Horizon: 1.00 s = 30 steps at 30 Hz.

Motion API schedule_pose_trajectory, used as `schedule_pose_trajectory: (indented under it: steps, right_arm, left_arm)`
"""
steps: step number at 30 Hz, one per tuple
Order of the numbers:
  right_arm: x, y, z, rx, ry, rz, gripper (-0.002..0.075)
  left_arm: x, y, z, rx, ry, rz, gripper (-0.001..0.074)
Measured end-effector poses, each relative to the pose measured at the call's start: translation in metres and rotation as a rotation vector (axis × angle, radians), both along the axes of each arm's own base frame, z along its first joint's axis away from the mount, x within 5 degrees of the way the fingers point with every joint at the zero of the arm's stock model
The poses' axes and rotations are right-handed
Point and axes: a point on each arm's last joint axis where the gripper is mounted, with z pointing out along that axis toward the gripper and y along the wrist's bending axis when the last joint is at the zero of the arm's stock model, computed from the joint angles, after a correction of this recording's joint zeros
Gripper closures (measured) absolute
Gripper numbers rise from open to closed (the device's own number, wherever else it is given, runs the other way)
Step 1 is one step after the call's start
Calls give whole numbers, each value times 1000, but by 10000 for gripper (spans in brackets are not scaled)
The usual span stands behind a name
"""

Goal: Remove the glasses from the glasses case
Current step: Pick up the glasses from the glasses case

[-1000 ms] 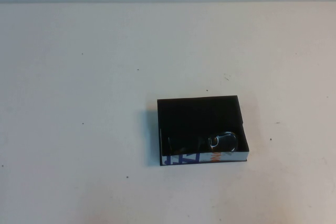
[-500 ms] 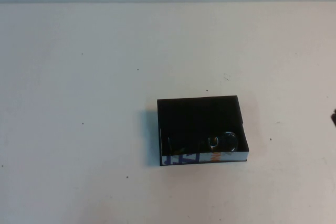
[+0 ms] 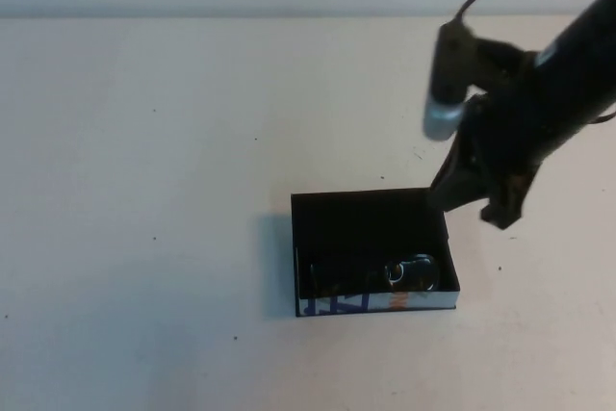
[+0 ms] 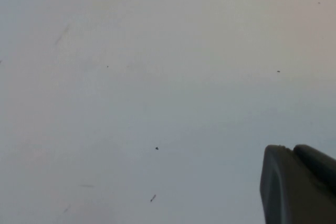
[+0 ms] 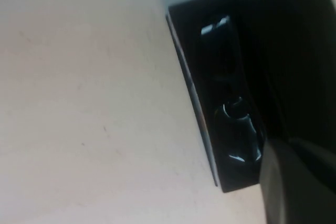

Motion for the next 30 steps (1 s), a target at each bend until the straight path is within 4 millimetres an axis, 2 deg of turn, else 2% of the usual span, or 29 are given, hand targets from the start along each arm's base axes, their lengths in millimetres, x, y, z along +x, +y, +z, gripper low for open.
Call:
schedule_pose_trajectory:
  steps: [6,10,15,17,23,30]
  right_arm:
    - [31,39,-46,-236,14,41,739]
    - [36,55,-70,-269,61,65,679]
    - [35,67,-83,-257,93,109,526]
    - [34,72,-87,-258,91,132,488]
    - [36,86,-103,-251,67,148,463]
    - [42,89,-114,-253,54,140,461]
  left_arm:
    - [0,0,0,0,0,0,739]
    - [0,0,0,0,0,0,740]
    - [0,0,0,0,0,0,739]
    - [0,0,0,0,0,0,740]
    - [0,0,0,0,0,0,739]
    - [0,0,0,0,0,0,739]
